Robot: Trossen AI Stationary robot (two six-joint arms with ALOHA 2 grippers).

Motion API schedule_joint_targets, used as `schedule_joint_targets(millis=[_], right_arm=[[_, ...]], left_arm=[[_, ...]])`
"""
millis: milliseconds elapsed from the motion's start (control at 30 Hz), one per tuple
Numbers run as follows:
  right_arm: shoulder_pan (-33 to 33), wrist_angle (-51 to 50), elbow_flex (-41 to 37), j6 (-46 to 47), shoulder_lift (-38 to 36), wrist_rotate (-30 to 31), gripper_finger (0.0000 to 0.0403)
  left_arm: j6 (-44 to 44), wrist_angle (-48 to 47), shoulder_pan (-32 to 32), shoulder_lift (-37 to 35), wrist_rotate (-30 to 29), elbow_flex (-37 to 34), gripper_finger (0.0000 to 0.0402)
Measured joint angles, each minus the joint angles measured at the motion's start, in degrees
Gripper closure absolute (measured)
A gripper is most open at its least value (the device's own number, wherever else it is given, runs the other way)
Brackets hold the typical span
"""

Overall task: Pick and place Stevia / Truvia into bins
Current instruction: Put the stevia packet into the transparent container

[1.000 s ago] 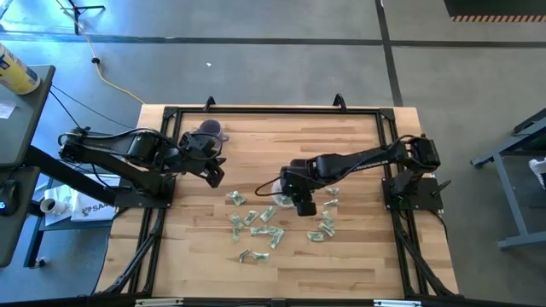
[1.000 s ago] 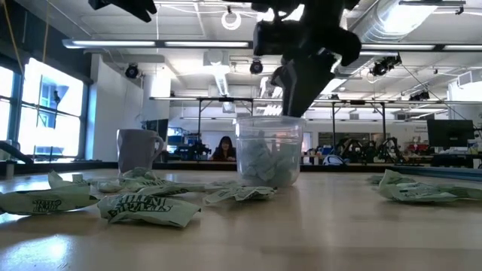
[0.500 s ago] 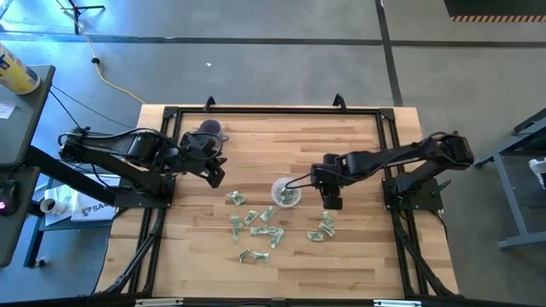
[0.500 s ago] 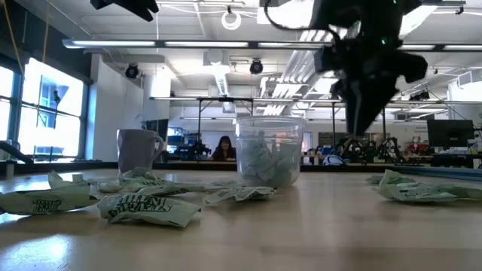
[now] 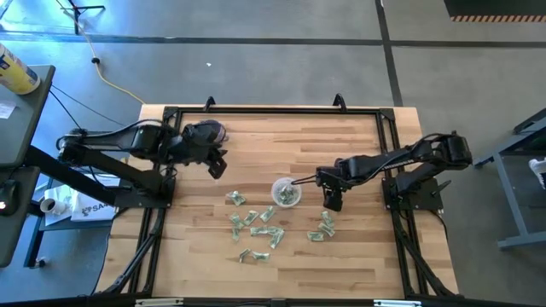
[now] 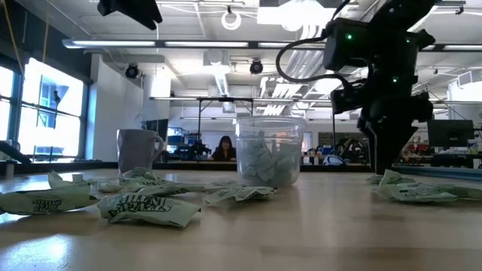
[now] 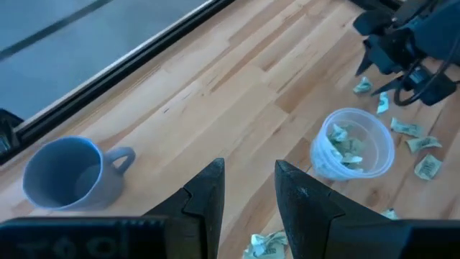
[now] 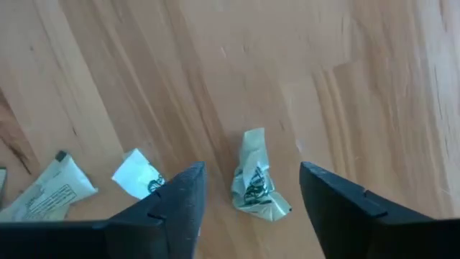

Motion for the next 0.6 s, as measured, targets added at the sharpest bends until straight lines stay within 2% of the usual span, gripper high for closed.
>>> schedule_joint_targets(millis=[200,433,600], right_arm=[[-0.1,3.6,-2.3,-0.3,0.7,3.1,0.0165],[-1.1,6.8,-5.7,1.1,1.7,2.6,0.0171],[-2.3,7.7,-7.5,1.1,1.7,2.0,0.0170]], left_arm=[[4.7,0.0,7.0,0.0,6.1,0.0,0.0245],[8.2,0.5,11.0,0.0,6.8,0.0,0.0245],[9.1,1.4,13.6,0.0,9.7,0.0,0.0245]])
